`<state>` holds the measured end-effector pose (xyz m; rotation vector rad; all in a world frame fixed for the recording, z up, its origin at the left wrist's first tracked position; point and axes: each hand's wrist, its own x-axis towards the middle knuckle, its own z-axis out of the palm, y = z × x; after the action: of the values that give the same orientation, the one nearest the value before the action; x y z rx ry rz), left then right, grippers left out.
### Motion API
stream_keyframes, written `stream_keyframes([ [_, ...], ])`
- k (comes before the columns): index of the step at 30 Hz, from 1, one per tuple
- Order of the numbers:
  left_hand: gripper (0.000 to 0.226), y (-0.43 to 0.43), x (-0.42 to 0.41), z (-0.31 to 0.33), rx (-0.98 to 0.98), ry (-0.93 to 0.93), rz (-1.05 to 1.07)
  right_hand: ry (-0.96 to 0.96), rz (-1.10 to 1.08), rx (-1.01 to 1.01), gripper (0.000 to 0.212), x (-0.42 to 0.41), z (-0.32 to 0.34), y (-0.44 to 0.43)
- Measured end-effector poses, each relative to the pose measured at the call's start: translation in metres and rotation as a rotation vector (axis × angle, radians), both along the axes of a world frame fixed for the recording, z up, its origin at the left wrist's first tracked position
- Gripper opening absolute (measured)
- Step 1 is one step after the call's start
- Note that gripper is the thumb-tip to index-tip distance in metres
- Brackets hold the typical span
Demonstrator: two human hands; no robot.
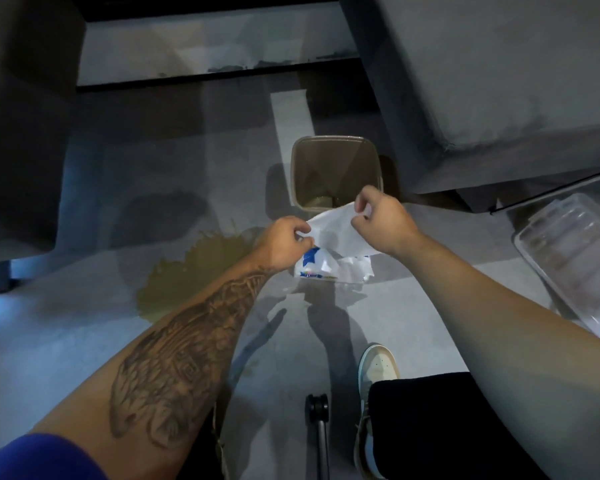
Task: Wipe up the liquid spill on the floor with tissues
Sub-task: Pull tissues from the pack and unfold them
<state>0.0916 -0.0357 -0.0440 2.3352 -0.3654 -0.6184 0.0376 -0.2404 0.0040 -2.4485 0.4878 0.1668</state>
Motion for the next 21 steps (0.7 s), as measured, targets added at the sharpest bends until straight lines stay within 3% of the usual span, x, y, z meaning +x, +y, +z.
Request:
stream_keyframes([
  [3, 0.013, 0.004, 0.004, 0.01, -0.255, -0.002, 0.221, -0.068, -0.06, 0.23, 0.02, 0.007, 0.013, 0.009],
  [4, 0.017, 0.006, 0.007, 0.012, -0.335, -0.018, 0.288, -0.081, -0.074, 0.293, 0.016, 0.01, 0.014, 0.013],
  [7, 0.054, 0.013, 0.016, 0.016, -0.485, 0.023, 0.426, -0.051, -0.116, 0.531, 0.018, 0.017, 0.022, 0.028],
  [9, 0.074, 0.02, 0.02, 0.017, -0.501, 0.151, 0.427, -0.005, -0.144, 0.715, 0.019, 0.02, 0.027, 0.037],
  [11, 0.072, 0.031, 0.025, 0.012, -0.509, 0.293, 0.374, 0.039, -0.139, 0.787, 0.02, 0.024, 0.026, 0.044],
  [13, 0.055, 0.043, 0.026, 0.009, -0.474, 0.411, 0.298, 0.065, -0.129, 0.801, 0.02, 0.027, 0.021, 0.049],
  [17, 0.059, 0.057, 0.024, 0.0, -0.434, 0.512, 0.353, 0.1, -0.173, 0.83, 0.015, 0.032, 0.002, 0.051],
  [21, 0.032, 0.071, 0.024, -0.011, -0.321, 0.475, 0.483, 0.173, -0.124, 0.458, 0.009, 0.026, -0.042, 0.041],
])
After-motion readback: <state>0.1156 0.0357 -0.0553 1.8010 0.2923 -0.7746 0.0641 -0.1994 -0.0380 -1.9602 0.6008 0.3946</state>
